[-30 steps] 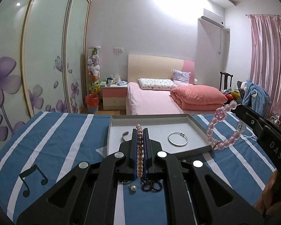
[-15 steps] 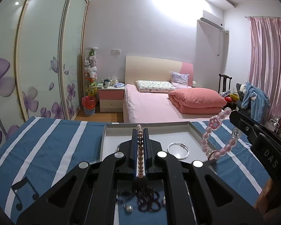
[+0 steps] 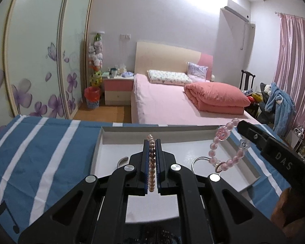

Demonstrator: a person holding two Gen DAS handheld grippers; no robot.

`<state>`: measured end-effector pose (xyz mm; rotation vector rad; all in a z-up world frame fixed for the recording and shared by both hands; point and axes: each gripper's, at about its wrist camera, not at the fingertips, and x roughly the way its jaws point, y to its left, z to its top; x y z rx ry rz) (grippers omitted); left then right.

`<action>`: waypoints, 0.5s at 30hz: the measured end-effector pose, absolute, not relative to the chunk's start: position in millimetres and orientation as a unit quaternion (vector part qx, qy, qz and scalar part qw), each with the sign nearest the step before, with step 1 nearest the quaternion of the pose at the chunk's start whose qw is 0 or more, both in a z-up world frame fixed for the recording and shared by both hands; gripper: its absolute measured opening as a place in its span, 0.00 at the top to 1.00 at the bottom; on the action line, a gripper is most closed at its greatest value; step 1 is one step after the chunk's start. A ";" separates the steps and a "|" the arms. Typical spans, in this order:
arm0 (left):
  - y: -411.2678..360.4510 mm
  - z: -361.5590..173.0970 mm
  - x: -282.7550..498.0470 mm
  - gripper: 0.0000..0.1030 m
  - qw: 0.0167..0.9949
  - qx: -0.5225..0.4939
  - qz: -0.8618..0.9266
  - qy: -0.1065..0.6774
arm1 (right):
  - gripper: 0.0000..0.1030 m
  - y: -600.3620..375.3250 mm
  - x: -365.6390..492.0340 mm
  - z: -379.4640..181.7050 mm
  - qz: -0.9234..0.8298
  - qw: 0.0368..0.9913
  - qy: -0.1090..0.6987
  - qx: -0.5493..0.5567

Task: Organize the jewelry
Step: 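Carry both bracelets into the grey tray and open both tools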

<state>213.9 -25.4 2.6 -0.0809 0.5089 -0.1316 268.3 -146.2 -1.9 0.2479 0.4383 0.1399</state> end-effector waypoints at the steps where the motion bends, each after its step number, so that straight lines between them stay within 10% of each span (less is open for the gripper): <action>1: -25.5 0.5 218.1 0.94 0.964 -0.041 -0.067 0.256 | 0.87 -144.5 273.2 -4.6 0.070 0.965 0.222 0.122; 15: -8.2 3.9 230.4 0.93 0.959 -0.062 -0.061 0.268 | 0.68 -163.8 285.4 -12.5 0.057 0.955 0.247 0.153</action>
